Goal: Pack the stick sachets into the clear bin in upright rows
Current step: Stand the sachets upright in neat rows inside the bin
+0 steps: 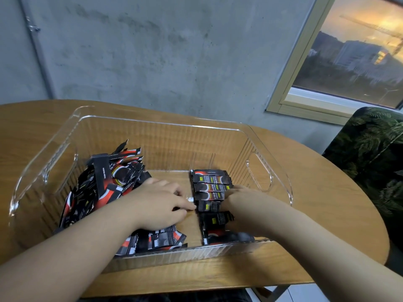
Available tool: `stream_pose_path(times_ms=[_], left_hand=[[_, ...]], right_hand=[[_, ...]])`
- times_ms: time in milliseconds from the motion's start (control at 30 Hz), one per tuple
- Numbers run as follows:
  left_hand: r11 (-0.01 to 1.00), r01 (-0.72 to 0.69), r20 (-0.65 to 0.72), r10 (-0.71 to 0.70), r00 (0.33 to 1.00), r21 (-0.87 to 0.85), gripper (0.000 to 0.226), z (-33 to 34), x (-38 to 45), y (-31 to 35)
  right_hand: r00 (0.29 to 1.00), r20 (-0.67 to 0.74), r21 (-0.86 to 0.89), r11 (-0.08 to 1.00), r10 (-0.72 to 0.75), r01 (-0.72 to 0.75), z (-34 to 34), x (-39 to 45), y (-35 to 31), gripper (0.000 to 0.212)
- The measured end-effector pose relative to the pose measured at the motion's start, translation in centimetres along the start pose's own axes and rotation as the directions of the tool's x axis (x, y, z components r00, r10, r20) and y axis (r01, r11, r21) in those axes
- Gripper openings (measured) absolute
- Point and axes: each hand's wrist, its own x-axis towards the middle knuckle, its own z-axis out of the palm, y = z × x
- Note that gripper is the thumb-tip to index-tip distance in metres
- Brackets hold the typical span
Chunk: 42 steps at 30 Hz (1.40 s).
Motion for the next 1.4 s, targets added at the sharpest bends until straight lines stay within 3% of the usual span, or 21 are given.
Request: stream_pose_path(times_ms=[500,667,1000,1400], left_hand=[[0.999,0.005,-0.013,-0.006,1.000,-0.034,0.037,-0.46,-0.30,0.32],[0.999,0.005,-0.015,-0.005,1.000,-0.037,0.037,-0.39,-0.34,0.32],[1.000,0.005,-0.005,-0.005,1.000,-0.030,0.037,-0.40,-0.28,0.30],[0.999,0.007,-0.002,-0.007,1.000,-0.042,0.037,-0.42,-0.35,0.31]], right_hand=[[0.999,-0.046,0.054,0.998,0.025,-0.023,0.94,0.16,-0.06,0.026],[0.992,-0.124,0.019,1.000,0.013,-0.011,0.76,0.01,0.14,0.032],[0.996,-0.089,0.038,0.999,0.016,-0.013,1.04,-0.19,-0.08,0.043],[1.000,-0.006,0.144,0.990,0.014,-0.013,0.97,0.18,0.13,0.025]])
